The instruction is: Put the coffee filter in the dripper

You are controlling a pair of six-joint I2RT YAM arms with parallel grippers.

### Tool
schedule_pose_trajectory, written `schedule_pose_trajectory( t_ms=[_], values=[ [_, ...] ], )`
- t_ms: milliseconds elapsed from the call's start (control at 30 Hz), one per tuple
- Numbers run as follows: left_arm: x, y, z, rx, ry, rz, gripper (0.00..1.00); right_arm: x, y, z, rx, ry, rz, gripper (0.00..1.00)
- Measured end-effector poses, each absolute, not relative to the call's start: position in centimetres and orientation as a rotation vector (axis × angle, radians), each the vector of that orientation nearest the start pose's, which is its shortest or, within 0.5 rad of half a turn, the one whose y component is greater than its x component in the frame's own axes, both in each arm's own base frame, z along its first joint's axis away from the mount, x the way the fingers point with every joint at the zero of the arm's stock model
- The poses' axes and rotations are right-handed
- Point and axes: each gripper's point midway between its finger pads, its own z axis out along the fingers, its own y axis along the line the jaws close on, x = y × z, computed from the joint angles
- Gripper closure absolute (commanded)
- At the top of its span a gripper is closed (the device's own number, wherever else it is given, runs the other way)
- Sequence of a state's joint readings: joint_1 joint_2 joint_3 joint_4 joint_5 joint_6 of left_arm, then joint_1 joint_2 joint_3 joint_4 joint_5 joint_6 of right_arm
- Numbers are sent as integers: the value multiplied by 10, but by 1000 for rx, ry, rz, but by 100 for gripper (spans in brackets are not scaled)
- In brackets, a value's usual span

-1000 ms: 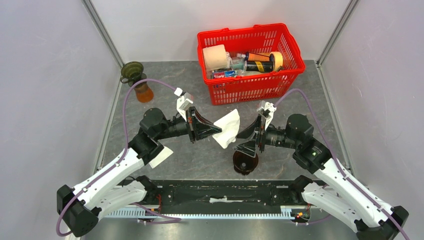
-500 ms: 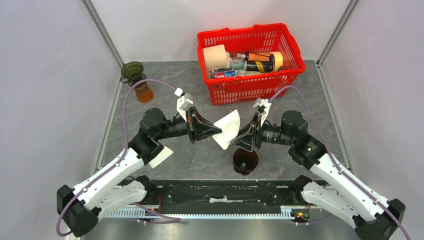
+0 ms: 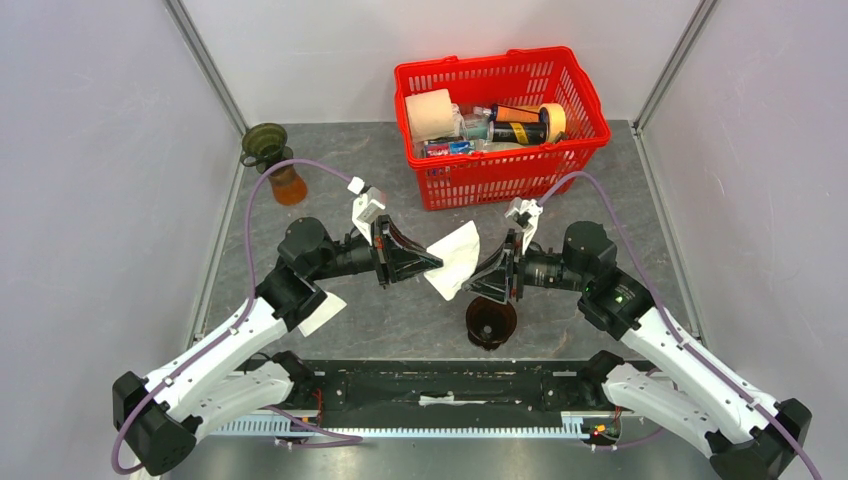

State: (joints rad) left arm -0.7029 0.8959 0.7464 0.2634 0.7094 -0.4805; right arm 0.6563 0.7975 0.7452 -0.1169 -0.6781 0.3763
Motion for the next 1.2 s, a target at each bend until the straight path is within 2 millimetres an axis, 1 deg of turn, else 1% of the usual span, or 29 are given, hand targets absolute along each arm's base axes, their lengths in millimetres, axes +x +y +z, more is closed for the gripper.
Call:
schedule_pose_trajectory(
  t_ms=[33, 67, 100, 400, 500, 600, 800, 933, 1100, 1200],
  values=[
    [148, -295, 328, 807, 1461, -1438, 98, 143, 265, 276, -794, 1734, 1321, 64],
    [148, -295, 328, 807, 1461, -1439, 98, 142, 265, 275, -795, 1739, 1322, 68],
    [148, -295, 328, 807, 1460, -1438, 98, 142, 264, 274, -796, 1743, 1322, 70],
    [148, -295, 328, 810, 1460, -1440, 98, 141, 263, 273, -796, 1749, 1320, 72],
    [148, -295, 328, 812, 1460, -1441, 98, 140, 263, 273, -799, 1752, 1319, 83],
    [147, -295, 328, 817, 1456, -1445, 98, 138, 263, 272, -813, 1749, 1323, 100],
    [139, -297, 336, 860, 1403, -1485, 98, 135, 265, 275, -849, 1727, 1338, 100],
    [139, -299, 334, 872, 1402, -1502, 98, 137, 267, 278, -851, 1704, 1341, 100],
    [142, -305, 331, 865, 1415, -1533, 98, 140, 270, 298, -847, 1607, 1355, 100],
    [144, -309, 329, 852, 1429, -1566, 98, 138, 272, 309, -872, 1538, 1370, 100]
  ],
)
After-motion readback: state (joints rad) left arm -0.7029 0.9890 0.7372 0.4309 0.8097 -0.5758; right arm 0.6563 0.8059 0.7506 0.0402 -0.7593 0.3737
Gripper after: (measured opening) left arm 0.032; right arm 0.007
